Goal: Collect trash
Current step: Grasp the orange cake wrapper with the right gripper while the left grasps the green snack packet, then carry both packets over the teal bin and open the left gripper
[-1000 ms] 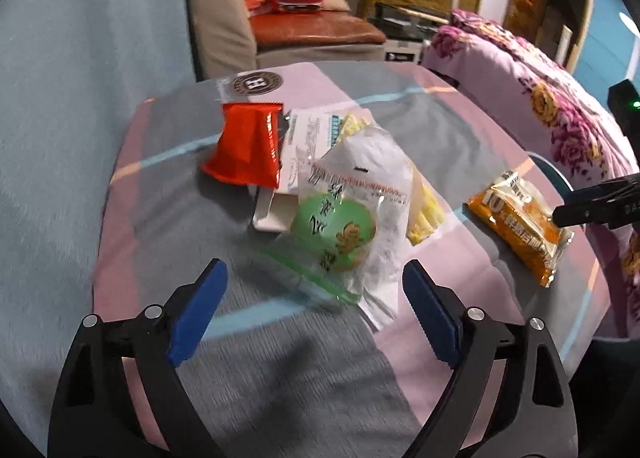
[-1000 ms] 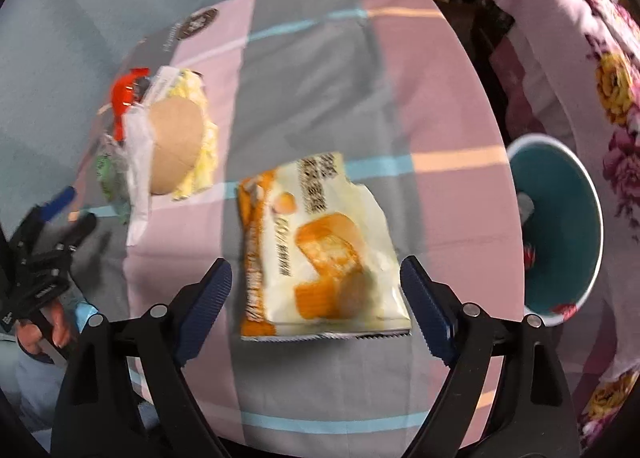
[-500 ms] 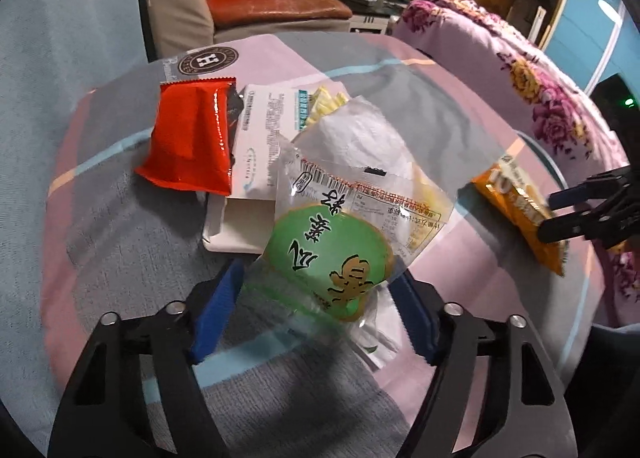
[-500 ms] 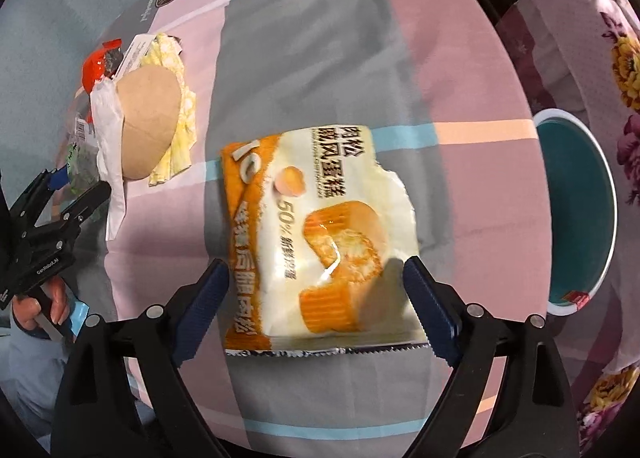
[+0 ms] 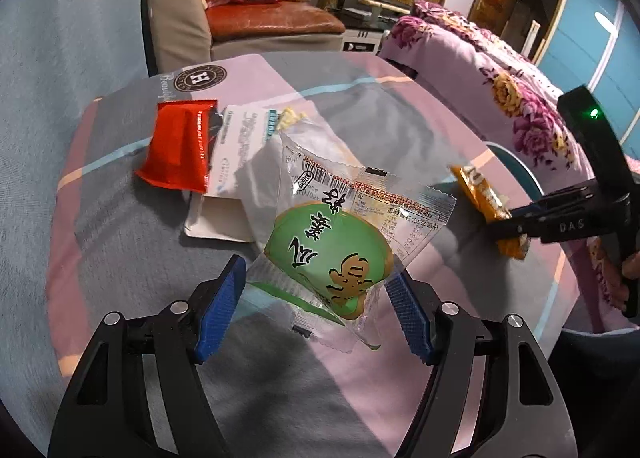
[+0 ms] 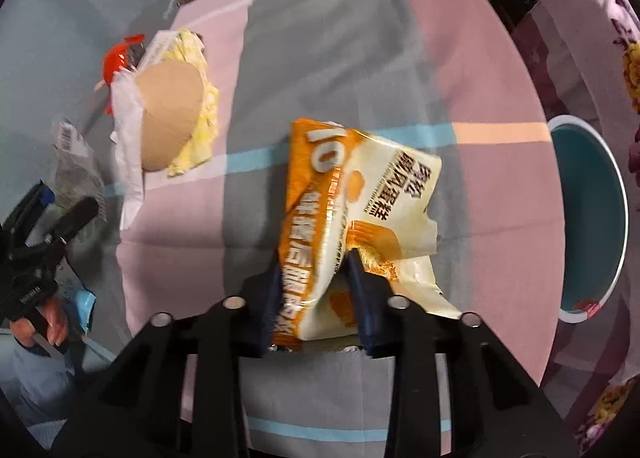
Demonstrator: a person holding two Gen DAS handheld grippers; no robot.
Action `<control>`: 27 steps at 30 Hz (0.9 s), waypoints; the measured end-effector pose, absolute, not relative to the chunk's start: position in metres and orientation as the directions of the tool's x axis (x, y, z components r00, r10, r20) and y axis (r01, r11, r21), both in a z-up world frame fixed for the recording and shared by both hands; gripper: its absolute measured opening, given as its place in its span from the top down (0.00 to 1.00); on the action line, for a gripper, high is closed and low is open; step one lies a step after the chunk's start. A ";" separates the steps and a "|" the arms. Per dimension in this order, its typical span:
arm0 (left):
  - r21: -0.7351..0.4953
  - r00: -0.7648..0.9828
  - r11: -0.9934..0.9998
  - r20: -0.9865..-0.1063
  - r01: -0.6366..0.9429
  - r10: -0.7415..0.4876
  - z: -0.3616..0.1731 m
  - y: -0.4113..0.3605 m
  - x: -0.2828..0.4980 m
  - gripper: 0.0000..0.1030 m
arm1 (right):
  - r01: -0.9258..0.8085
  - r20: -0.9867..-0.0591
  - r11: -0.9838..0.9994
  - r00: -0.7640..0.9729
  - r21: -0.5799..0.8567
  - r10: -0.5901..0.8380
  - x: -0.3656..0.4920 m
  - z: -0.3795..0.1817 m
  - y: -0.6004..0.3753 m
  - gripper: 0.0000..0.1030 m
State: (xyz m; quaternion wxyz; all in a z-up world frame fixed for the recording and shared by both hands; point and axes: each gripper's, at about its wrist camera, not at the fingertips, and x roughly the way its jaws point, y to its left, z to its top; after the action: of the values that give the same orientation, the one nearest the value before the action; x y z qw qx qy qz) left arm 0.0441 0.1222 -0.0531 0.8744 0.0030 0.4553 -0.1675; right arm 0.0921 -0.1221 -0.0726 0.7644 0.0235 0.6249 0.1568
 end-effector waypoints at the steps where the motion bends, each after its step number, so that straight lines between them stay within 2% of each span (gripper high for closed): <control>1: -0.152 0.526 0.943 -0.798 0.298 -0.295 -0.051 0.118 0.042 0.30 | -0.215 -0.941 0.948 0.192 0.235 0.277 0.090 -0.066 -0.124 0.79; 17: -0.131 0.518 0.940 -0.805 0.316 -0.287 -0.027 0.028 0.043 0.30 | -0.191 -0.848 0.934 0.392 0.303 0.355 0.069 0.003 -0.189 0.82; 27: -0.106 0.497 0.912 -0.811 0.396 -0.310 -0.015 -0.052 0.056 0.30 | -0.108 -0.809 0.936 0.477 0.334 0.343 0.064 0.013 -0.263 0.82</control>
State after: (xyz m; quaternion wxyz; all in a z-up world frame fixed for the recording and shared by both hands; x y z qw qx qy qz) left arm 0.0564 -0.0519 -0.0153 0.8638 0.0471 0.4581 -0.2044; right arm 0.0640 -0.2633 0.0132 0.8510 0.1192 0.4940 0.1324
